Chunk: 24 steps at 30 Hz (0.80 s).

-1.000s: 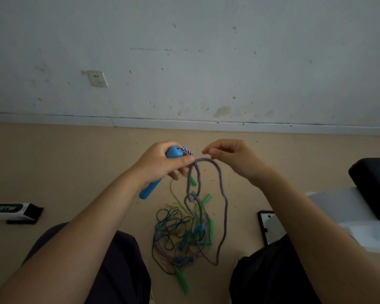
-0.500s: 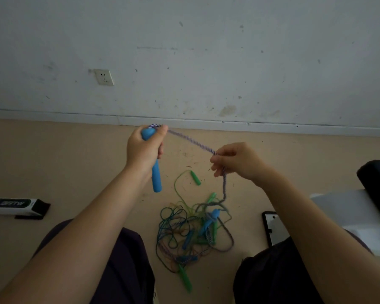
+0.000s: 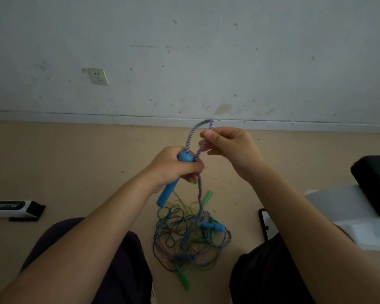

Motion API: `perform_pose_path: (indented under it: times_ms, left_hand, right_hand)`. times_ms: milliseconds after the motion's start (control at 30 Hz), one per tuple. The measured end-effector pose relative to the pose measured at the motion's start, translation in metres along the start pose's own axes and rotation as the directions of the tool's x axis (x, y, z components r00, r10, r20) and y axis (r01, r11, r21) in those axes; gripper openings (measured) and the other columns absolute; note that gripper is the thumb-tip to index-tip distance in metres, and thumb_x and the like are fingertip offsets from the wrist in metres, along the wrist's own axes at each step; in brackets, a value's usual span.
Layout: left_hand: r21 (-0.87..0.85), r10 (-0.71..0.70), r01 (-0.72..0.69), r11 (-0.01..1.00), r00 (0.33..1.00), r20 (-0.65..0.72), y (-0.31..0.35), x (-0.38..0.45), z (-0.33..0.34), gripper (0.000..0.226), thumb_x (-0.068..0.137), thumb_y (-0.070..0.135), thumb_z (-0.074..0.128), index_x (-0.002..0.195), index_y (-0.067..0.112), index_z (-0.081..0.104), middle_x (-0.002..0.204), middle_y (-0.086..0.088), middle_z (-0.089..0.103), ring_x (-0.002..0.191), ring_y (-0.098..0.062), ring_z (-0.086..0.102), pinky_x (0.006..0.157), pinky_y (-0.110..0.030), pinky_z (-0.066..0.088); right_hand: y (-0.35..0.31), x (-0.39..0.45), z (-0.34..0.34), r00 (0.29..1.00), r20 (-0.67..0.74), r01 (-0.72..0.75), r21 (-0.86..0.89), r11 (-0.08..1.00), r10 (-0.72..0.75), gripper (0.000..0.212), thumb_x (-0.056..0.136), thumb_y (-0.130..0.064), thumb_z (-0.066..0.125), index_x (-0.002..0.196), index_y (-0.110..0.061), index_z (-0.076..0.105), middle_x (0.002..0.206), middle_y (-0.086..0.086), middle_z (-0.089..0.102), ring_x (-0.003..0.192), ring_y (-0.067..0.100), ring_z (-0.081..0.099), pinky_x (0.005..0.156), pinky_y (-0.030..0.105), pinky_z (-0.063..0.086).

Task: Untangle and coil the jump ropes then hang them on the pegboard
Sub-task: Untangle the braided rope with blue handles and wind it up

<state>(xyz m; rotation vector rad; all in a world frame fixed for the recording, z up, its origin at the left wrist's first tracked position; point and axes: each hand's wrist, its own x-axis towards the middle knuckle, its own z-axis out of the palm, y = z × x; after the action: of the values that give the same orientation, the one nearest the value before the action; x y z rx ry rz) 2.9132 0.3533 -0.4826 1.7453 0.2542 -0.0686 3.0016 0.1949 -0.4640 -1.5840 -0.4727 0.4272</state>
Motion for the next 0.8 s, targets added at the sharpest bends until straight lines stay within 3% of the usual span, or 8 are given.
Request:
perform_pose_path:
  times_ms: [133, 233, 400, 500, 567, 633, 733, 800]
  left_hand:
    - [-0.224, 0.046, -0.071, 0.972, 0.992, -0.114, 0.006, 0.001, -0.007, 0.015, 0.083, 0.009, 0.077, 0.091, 0.001, 0.067, 0.069, -0.005, 0.072, 0.062, -0.018, 0.071, 0.06, -0.026, 0.058]
    - [-0.365, 0.041, -0.119, 0.923, 0.976, -0.214, 0.009, 0.004, -0.018, 0.005, 0.09, 0.002, 0.069, 0.086, 0.002, 0.067, 0.068, -0.005, 0.071, 0.059, -0.016, 0.068, 0.062, -0.026, 0.059]
    - [-0.468, -0.027, -0.228, 0.853, 0.878, -0.477, 0.01, 0.01, -0.048, 0.011, 0.094, 0.003, 0.066, 0.084, 0.001, 0.065, 0.065, -0.002, 0.07, 0.057, -0.011, 0.067, 0.061, -0.022, 0.057]
    - [-0.489, -0.039, -0.144, 0.86, 0.938, -0.343, 0.006, 0.007, -0.045, 0.014, 0.09, 0.01, 0.071, 0.094, -0.002, 0.066, 0.08, -0.01, 0.074, 0.067, -0.018, 0.072, 0.065, -0.024, 0.059]
    - [-0.433, -0.04, -0.03, 0.901, 0.988, -0.15, 0.002, 0.005, -0.036, 0.036, 0.08, 0.02, 0.077, 0.106, -0.004, 0.067, 0.095, -0.016, 0.076, 0.077, -0.024, 0.075, 0.069, -0.027, 0.06]
    - [-0.33, -0.051, 0.067, 0.942, 0.997, 0.056, -0.001, 0.002, -0.027, 0.05, 0.071, 0.024, 0.08, 0.111, -0.002, 0.067, 0.098, -0.015, 0.077, 0.083, -0.025, 0.075, 0.073, -0.028, 0.06]
    - [-0.097, -0.06, 0.087, 0.991, 0.967, 0.249, -0.006, -0.002, -0.011, 0.037, 0.074, 0.015, 0.084, 0.105, 0.001, 0.07, 0.092, -0.011, 0.078, 0.087, -0.025, 0.075, 0.074, -0.028, 0.059]
    - [0.021, -0.056, 0.052, 0.998, 0.971, 0.231, -0.007, -0.002, -0.002, 0.023, 0.081, 0.01, 0.082, 0.101, 0.004, 0.073, 0.091, -0.011, 0.078, 0.087, -0.025, 0.075, 0.072, -0.027, 0.059]
  right_hand:
    - [0.007, -0.006, 0.0, 0.957, 0.272, -0.056, -0.177, 0.983, 0.103, 0.044, 0.081, -0.047, 0.067, 0.105, -0.011, 0.072, 0.096, 0.007, 0.076, 0.092, 0.021, 0.073, 0.089, 0.039, 0.058]
    - [0.013, -0.008, 0.001, 0.875, 0.424, -0.086, -0.34, 0.937, 0.234, 0.029, 0.087, -0.036, 0.07, 0.098, -0.009, 0.072, 0.092, 0.007, 0.076, 0.092, 0.022, 0.072, 0.094, 0.042, 0.055]
    - [0.008, -0.007, -0.011, 0.898, 0.341, -0.073, -0.504, 0.86, 0.277, 0.012, 0.094, -0.02, 0.064, 0.096, -0.011, 0.072, 0.083, 0.002, 0.076, 0.081, 0.015, 0.073, 0.082, 0.029, 0.056]
    - [0.002, -0.009, -0.014, 0.926, 0.307, -0.076, -0.412, 0.908, 0.217, 0.012, 0.095, -0.014, 0.061, 0.095, -0.007, 0.071, 0.083, 0.008, 0.076, 0.078, 0.019, 0.074, 0.077, 0.031, 0.059]
    - [-0.002, -0.01, -0.008, 0.948, 0.286, -0.065, -0.262, 0.963, 0.142, 0.011, 0.095, -0.008, 0.06, 0.097, -0.004, 0.07, 0.084, 0.011, 0.075, 0.075, 0.021, 0.073, 0.071, 0.028, 0.059]
    - [-0.005, -0.011, -0.001, 0.969, 0.235, -0.048, -0.138, 0.989, 0.08, 0.011, 0.094, -0.006, 0.06, 0.095, -0.004, 0.071, 0.083, 0.013, 0.073, 0.074, 0.022, 0.072, 0.069, 0.031, 0.059]
    - [-0.009, -0.009, 0.003, 0.993, 0.113, -0.036, -0.024, 0.999, 0.039, 0.009, 0.092, -0.008, 0.065, 0.093, -0.009, 0.074, 0.08, 0.008, 0.072, 0.076, 0.019, 0.069, 0.071, 0.036, 0.06]
    - [-0.011, -0.008, 0.003, 0.998, 0.056, -0.025, 0.031, 0.999, 0.023, 0.009, 0.09, -0.009, 0.068, 0.09, -0.012, 0.076, 0.08, 0.005, 0.071, 0.076, 0.016, 0.067, 0.07, 0.035, 0.06]
